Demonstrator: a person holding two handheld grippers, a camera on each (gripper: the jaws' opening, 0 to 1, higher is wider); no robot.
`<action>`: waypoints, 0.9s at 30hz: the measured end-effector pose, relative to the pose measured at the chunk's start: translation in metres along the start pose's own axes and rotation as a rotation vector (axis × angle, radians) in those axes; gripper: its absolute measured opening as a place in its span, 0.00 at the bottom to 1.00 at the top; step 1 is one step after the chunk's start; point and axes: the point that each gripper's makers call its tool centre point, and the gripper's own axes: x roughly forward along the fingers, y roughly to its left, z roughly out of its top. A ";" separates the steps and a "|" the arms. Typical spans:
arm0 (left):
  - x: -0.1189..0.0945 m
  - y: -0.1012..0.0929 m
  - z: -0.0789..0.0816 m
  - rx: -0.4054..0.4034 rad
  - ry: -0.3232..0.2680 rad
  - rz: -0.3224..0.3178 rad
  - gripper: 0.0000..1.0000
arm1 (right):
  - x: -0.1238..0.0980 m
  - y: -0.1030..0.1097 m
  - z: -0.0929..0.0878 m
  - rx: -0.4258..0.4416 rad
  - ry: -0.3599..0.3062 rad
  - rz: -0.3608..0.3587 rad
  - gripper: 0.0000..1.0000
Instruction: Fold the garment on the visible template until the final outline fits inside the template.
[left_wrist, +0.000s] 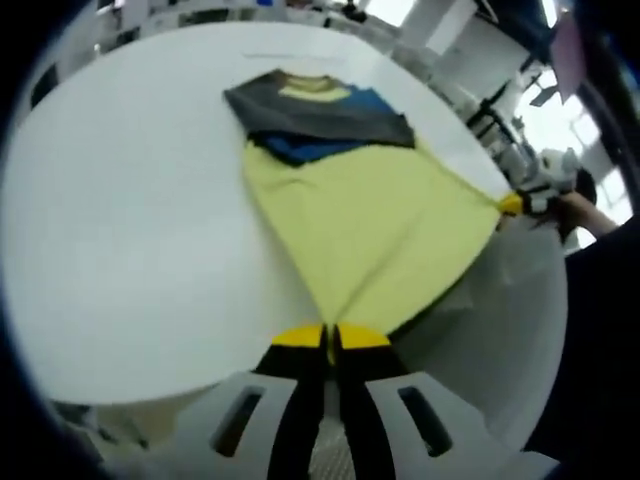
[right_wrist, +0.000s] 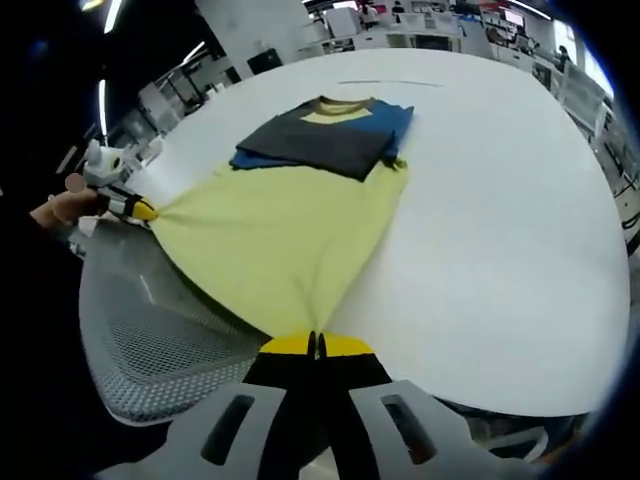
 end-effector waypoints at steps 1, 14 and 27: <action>-0.001 0.000 0.000 0.000 0.000 -0.001 0.00 | -0.001 0.001 0.000 0.000 0.000 0.002 0.02; -0.015 -0.009 -0.002 -0.015 0.004 -0.040 0.00 | -0.015 0.008 0.001 -0.003 -0.001 0.030 0.02; -0.032 -0.016 -0.002 -0.039 -0.008 -0.081 0.00 | -0.027 0.017 0.000 -0.024 0.022 0.062 0.02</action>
